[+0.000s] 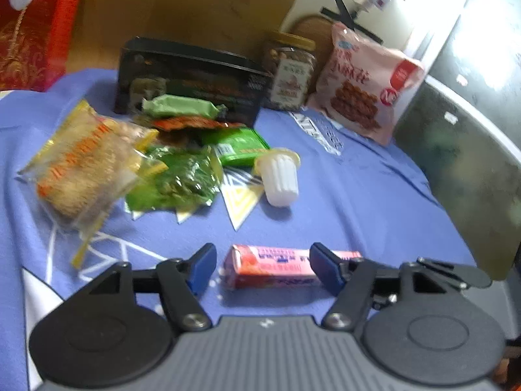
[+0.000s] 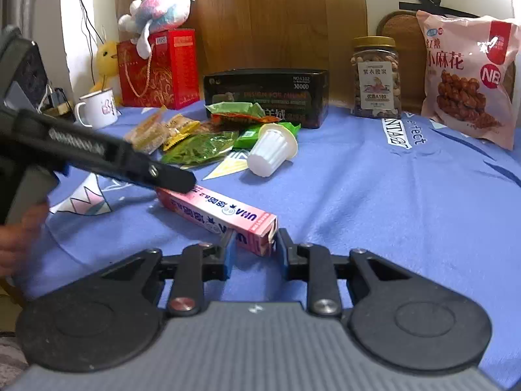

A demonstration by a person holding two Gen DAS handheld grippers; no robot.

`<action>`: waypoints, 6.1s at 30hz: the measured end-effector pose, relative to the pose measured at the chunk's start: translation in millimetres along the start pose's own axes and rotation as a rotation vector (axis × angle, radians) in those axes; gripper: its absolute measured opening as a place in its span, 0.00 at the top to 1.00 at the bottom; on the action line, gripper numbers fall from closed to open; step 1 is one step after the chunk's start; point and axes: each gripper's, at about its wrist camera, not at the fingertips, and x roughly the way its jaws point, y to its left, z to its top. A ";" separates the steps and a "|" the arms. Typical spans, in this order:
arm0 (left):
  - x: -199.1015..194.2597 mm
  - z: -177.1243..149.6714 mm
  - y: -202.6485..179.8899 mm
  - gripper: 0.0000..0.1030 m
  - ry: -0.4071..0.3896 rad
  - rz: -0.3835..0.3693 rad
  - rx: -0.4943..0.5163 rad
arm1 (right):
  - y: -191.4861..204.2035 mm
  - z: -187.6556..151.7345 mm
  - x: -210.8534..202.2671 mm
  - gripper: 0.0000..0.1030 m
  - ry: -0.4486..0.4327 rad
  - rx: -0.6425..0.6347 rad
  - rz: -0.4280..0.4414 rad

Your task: Organize snacks

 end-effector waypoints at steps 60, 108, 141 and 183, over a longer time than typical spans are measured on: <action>10.8 1.1 -21.2 0.41 -0.261 0.107 0.238 | -71.6 28.0 25.7 0.55 -0.256 0.410 -0.173; 4.5 3.4 -9.6 0.32 -0.319 0.121 0.180 | -69.4 27.2 26.3 0.55 -0.220 0.386 -0.154; 4.8 -1.0 -16.5 0.31 -0.333 0.135 0.225 | -67.8 30.2 29.9 0.55 -0.211 0.350 -0.092; 1.7 -3.9 -18.9 0.29 -0.351 0.166 0.235 | -68.6 31.3 37.2 0.55 -0.158 0.356 -0.116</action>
